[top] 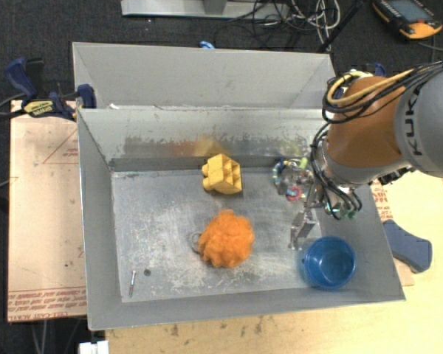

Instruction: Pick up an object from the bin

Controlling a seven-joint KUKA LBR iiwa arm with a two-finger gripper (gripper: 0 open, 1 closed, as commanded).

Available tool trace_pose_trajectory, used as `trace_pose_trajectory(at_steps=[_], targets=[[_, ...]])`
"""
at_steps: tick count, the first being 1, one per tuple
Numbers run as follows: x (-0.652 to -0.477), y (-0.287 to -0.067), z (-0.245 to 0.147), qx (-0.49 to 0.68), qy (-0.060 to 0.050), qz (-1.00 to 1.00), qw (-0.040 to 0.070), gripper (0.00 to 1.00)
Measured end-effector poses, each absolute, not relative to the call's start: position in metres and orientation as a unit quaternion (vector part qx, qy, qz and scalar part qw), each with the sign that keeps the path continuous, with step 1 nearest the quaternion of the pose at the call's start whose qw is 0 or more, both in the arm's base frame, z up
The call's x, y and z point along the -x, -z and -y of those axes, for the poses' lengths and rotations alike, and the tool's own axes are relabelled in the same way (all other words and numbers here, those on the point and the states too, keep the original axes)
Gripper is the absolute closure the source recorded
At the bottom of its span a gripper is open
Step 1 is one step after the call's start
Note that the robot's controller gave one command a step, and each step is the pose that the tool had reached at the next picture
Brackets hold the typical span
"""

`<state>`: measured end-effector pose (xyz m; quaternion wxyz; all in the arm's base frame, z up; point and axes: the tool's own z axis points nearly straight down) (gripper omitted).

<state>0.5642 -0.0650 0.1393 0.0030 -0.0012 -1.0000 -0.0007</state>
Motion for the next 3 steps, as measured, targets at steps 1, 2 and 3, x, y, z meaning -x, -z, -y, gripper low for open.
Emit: trace_pose_trajectory(at_steps=[1, 2, 3], targets=[[-0.565, -0.141, 0.065, 0.001, 0.001, 1.0, 0.001, 0.0], [-0.563, -0.132, 0.069, -0.044, 0.0, 0.999, -0.003, 0.0], [-0.558, -0.113, 0.046, -0.117, -0.001, 0.993, 0.001, 0.0]])
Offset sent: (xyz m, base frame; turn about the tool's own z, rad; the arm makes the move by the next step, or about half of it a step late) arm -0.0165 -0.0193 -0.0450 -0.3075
